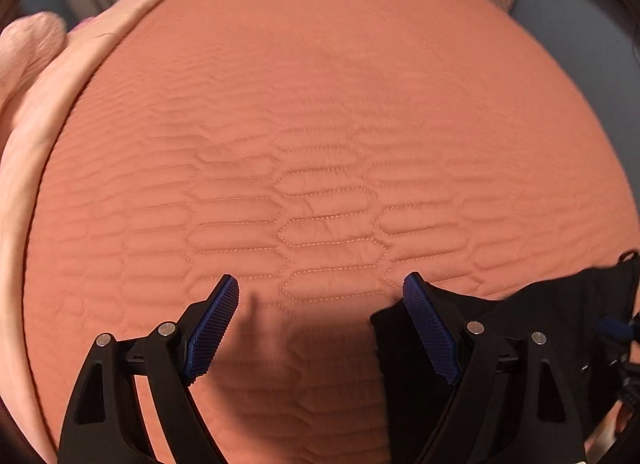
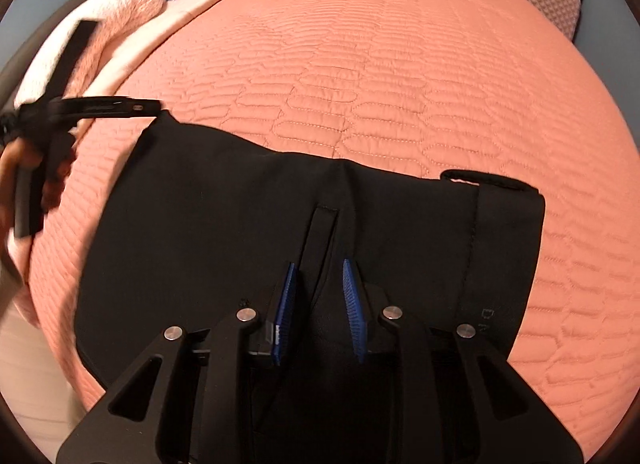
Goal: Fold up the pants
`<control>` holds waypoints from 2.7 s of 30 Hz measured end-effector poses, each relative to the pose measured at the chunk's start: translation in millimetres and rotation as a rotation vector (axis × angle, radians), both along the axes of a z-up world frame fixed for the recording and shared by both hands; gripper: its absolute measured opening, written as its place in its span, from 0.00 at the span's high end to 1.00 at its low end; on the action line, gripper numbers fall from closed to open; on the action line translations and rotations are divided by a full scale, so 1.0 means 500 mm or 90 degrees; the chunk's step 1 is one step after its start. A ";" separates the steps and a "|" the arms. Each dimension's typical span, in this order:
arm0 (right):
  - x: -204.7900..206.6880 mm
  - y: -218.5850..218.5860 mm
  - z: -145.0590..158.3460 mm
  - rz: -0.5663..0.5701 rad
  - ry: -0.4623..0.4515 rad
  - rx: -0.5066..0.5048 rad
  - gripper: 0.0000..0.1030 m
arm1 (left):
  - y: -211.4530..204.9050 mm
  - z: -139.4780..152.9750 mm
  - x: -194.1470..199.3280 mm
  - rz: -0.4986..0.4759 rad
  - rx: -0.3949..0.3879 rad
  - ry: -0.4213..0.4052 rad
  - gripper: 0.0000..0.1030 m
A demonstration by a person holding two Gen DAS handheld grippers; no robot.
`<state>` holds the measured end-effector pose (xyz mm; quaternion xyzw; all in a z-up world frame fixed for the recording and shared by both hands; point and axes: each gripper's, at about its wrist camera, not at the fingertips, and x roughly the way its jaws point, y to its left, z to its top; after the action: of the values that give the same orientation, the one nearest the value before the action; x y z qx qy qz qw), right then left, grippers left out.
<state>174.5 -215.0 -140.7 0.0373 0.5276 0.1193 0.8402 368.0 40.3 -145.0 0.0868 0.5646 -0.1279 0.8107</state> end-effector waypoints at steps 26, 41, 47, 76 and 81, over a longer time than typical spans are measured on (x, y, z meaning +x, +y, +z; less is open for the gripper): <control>0.331 0.330 0.041 0.348 0.141 0.034 0.66 | -0.090 -0.017 -0.456 -0.027 -0.014 -0.106 0.52; 0.333 0.338 0.052 0.386 0.098 -0.078 0.68 | -0.079 -0.036 -0.470 -0.012 -0.028 -0.107 0.51; 0.308 0.395 0.016 0.459 0.098 -0.177 0.90 | -0.082 -0.036 -0.501 0.008 -0.030 -0.111 0.51; 0.381 0.463 -0.021 0.545 0.160 -0.447 1.00 | -0.071 -0.029 -0.551 0.055 -0.052 -0.136 0.51; 0.519 0.331 0.091 0.310 0.079 -0.303 1.00 | -0.061 -0.031 -0.552 0.058 -0.062 -0.136 0.51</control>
<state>433.8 -49.6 -95.0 -0.2795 0.5842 0.1871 0.7386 92.0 9.8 -160.3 0.0344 0.4714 -0.1084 0.8745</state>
